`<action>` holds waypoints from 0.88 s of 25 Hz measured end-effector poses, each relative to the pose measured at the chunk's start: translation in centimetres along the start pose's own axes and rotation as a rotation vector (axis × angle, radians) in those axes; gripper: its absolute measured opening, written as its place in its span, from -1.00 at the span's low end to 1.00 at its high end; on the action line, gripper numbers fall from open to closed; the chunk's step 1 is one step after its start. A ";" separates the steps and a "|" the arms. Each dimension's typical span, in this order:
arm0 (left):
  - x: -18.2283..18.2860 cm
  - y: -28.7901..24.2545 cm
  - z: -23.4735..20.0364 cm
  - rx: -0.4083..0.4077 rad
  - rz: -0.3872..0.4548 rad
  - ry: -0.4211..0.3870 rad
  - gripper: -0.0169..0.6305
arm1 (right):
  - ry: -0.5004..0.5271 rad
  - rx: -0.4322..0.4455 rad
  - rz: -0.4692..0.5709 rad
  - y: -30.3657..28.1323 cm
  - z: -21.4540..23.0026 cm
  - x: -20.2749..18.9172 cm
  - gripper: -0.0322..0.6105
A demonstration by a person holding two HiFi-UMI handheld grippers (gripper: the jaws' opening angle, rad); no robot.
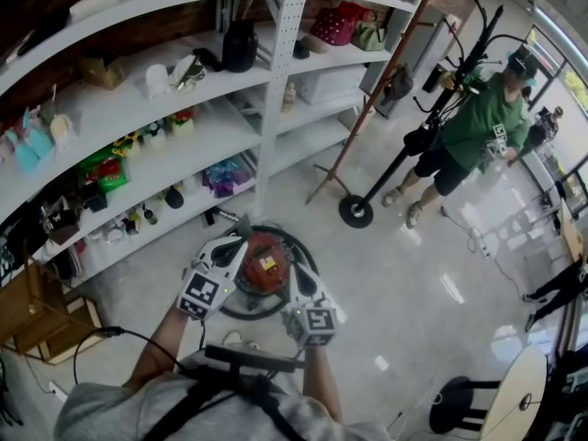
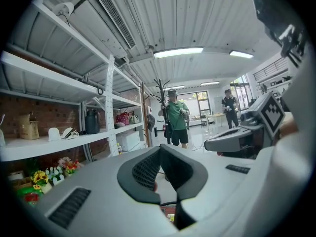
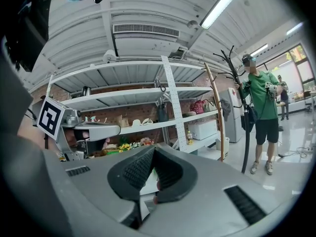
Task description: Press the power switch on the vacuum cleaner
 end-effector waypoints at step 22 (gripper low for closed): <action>-0.5 0.8 0.2 0.025 -0.012 0.011 -0.93 | -0.005 0.015 -0.014 0.6 0.0 -1.4 -0.87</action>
Point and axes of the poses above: the fingertips, and each gripper's own axes: y backward along the fingers, z to its right, x out of its top, the point moved 1 cm from there along y, backward along the fingers, and after that the axes turned 13 degrees about x, right-handed, at the moved point
